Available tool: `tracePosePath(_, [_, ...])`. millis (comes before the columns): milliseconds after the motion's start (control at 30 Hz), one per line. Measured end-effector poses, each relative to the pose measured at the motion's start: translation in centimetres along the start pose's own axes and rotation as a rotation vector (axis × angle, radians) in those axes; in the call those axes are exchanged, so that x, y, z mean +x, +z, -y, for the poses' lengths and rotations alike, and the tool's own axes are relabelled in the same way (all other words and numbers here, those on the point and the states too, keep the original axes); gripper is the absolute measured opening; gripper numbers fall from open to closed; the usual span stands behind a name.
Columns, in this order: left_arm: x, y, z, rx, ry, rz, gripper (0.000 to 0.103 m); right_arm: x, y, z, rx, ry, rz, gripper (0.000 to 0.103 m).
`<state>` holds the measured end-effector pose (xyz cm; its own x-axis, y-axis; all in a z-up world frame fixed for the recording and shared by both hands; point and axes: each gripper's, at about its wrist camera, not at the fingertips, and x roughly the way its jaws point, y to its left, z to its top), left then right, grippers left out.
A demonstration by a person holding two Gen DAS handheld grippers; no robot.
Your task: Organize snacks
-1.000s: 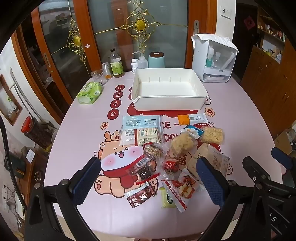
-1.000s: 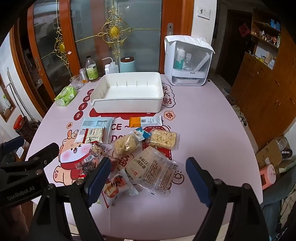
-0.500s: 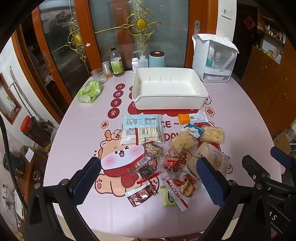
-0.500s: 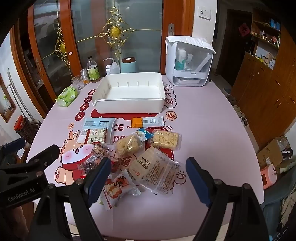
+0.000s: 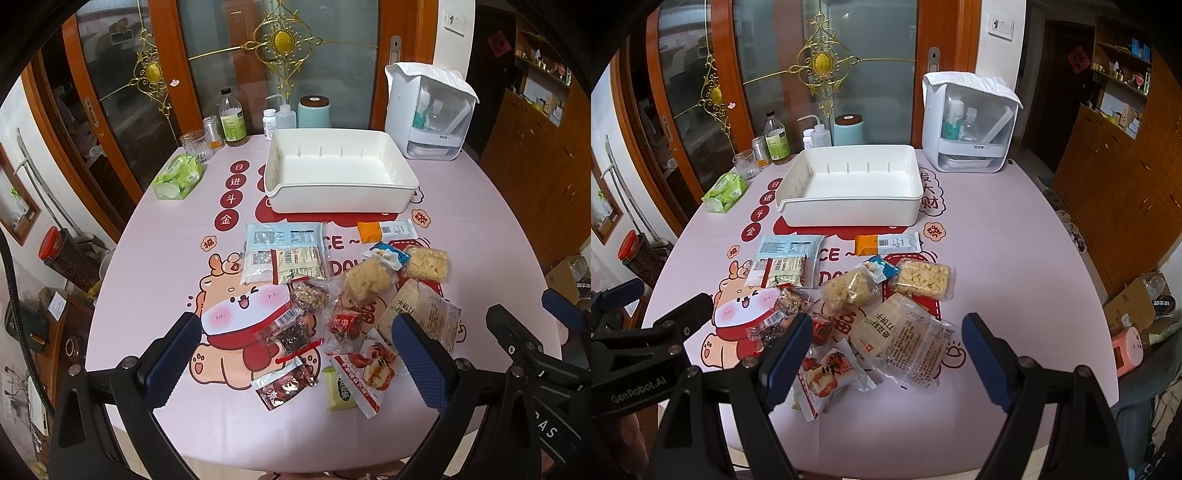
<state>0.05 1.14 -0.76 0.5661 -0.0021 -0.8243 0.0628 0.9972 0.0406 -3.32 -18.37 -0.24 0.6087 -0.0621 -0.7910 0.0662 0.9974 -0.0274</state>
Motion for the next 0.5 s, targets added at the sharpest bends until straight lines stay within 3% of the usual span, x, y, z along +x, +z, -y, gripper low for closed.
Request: tracePosePath(500, [0.25, 0.08, -0.05, -0.001, 0.002, -0.003, 0.102, 0.18, 0.03, -0.09, -0.002, -0.001, 0.0, 0.084])
